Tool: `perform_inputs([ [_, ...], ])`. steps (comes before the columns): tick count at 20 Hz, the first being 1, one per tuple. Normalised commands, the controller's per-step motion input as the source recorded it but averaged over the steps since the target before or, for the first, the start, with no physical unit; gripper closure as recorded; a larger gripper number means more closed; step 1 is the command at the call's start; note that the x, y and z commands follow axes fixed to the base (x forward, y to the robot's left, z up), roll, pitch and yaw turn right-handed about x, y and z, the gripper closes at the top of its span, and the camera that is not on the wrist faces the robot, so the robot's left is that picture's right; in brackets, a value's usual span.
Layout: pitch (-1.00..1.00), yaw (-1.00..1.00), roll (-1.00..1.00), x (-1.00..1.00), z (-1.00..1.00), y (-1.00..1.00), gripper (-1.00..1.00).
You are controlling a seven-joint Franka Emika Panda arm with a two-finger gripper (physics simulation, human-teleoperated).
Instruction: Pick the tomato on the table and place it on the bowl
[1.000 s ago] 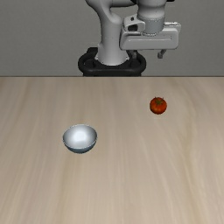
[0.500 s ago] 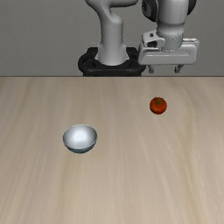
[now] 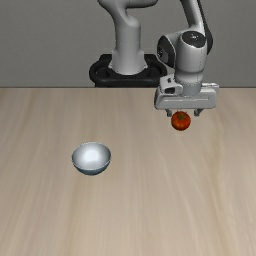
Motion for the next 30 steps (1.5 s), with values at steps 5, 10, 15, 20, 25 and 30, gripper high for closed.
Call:
perform_inputs([
  [5,0.00,0.00,0.00,-0.20,-0.80,0.00,-1.00],
  [10,0.00,0.00,0.00,0.00,0.00,0.00,1.00],
  [15,0.00,0.00,0.00,0.00,0.00,0.00,1.00],
  [20,0.00,0.00,0.00,0.00,0.60,0.00,1.00],
  [25,0.00,0.00,0.00,0.00,1.00,0.00,1.00],
  [30,0.00,0.00,0.00,0.00,0.80,-0.20,1.00],
])
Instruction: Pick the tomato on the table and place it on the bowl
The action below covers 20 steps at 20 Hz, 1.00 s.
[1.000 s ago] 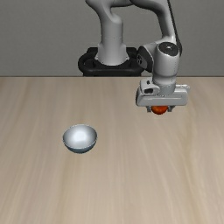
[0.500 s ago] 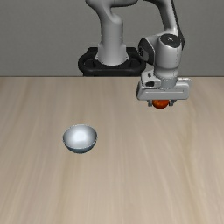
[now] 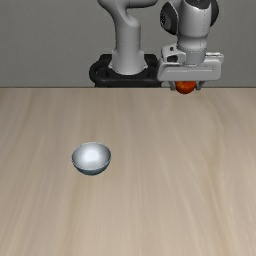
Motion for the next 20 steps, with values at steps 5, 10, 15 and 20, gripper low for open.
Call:
perform_inputs([
  [5,0.00,0.00,0.00,0.00,0.00,-1.00,1.00],
  [10,0.00,0.00,0.00,0.00,0.00,-1.00,1.00],
  [15,0.00,0.00,0.00,0.00,0.00,-1.00,1.00],
  [20,0.00,0.00,0.00,0.00,0.00,-1.00,1.00],
])
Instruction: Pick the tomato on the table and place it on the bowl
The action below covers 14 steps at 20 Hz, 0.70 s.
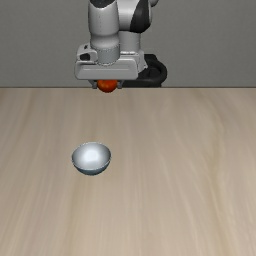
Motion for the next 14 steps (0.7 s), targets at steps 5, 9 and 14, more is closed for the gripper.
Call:
perform_inputs([
  [5,0.00,0.00,0.00,0.00,0.00,-1.00,1.00],
  [9,0.00,0.00,0.00,1.00,0.00,0.00,1.00],
  [14,0.00,0.00,0.00,1.00,0.00,0.00,1.00],
])
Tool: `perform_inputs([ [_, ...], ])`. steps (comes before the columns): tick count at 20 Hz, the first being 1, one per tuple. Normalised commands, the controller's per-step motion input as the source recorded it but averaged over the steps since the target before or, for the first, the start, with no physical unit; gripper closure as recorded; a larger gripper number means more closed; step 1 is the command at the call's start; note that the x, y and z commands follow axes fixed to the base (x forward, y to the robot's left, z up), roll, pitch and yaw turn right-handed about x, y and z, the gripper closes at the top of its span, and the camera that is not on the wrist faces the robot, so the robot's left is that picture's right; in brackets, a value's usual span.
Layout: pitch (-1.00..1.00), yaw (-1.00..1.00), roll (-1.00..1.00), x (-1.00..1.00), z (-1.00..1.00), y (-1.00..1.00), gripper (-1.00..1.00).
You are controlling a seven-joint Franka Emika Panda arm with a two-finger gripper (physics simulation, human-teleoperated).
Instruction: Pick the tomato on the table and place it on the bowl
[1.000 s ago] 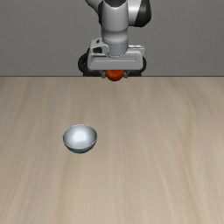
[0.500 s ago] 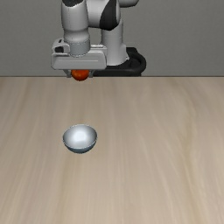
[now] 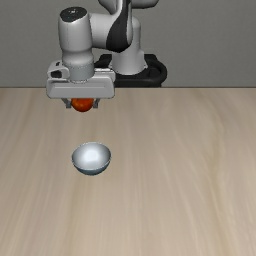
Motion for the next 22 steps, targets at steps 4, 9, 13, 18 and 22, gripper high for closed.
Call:
perform_inputs([
  [4,0.00,0.00,0.00,1.00,0.00,0.00,1.00],
  [9,0.00,0.00,0.00,0.60,0.00,0.40,1.00],
  [13,0.00,0.00,0.00,0.00,0.00,0.00,-1.00],
  [18,0.00,0.00,0.00,0.00,0.00,0.00,-1.00],
  [22,0.00,0.00,0.00,0.00,0.00,0.00,-1.00],
])
